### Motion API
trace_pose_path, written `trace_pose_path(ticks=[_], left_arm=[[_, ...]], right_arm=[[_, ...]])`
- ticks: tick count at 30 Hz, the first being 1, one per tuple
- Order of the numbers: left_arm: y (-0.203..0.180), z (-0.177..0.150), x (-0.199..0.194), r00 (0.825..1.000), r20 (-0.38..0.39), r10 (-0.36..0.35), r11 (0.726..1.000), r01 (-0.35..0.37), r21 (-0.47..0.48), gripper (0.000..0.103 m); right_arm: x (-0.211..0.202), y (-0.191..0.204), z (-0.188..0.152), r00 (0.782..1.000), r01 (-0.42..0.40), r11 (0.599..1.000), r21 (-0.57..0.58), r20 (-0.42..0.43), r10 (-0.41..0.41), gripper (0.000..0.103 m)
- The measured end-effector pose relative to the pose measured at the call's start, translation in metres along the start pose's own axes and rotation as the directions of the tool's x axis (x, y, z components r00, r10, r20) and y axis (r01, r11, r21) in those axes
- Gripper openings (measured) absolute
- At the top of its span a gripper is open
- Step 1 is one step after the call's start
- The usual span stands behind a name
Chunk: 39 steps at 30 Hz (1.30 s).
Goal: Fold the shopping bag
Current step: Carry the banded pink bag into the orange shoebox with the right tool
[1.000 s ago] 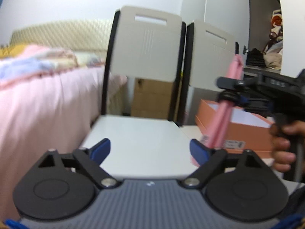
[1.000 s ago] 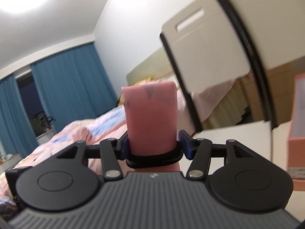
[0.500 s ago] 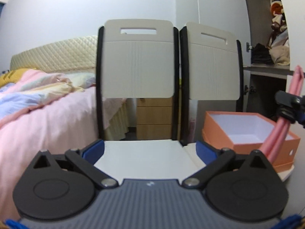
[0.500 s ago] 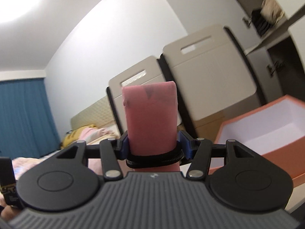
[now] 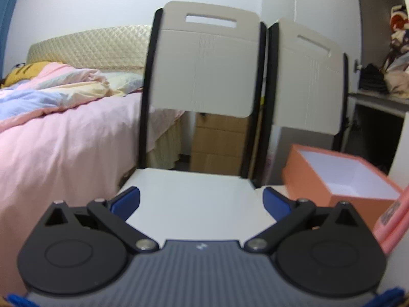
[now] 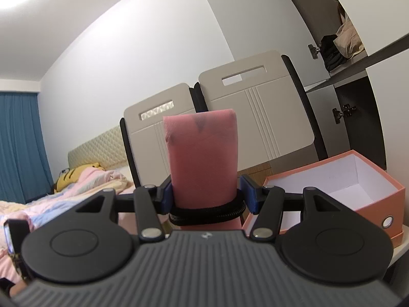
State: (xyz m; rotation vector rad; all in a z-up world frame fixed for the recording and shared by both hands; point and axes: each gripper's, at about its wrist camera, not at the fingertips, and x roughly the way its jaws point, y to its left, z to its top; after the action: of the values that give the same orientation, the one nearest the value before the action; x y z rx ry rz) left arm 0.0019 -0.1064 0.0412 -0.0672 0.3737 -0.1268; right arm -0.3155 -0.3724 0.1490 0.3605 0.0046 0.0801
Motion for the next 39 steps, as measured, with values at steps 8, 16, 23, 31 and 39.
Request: trace_pose_path(ticks=[8, 16, 23, 31, 39], left_arm=[[0.003, -0.013, 0.021, 0.979, -0.182, 0.089, 0.992, -0.071, 0.105, 0.103], [0.013, -0.01, 0.028, 0.966, -0.258, -0.009, 1.0, 0.003, -0.024, 0.103], [0.016, -0.01, 0.039, 0.935, -0.295, -0.196, 0.974, 0.152, -0.167, 0.103], [0.004, -0.013, 0.042, 0.928, -0.276, -0.251, 0.961, 0.206, -0.183, 0.103], [-0.004, -0.014, 0.035, 0.946, -0.264, -0.186, 0.979, 0.157, -0.127, 0.103]], right_arm=[[0.001, -0.009, -0.017, 0.998, 0.034, 0.999, 0.018, 0.052, -0.035, 0.057], [-0.002, -0.025, -0.02, 0.997, 0.053, 0.997, 0.058, 0.055, -0.056, 0.057], [-0.008, -0.037, -0.012, 0.998, 0.033, 0.995, 0.097, 0.056, -0.039, 0.057], [0.005, -0.046, 0.021, 0.999, 0.028, 0.999, 0.034, 0.039, -0.029, 0.057], [0.058, -0.057, 0.09, 0.994, -0.023, 1.0, -0.021, -0.104, 0.02, 0.057]])
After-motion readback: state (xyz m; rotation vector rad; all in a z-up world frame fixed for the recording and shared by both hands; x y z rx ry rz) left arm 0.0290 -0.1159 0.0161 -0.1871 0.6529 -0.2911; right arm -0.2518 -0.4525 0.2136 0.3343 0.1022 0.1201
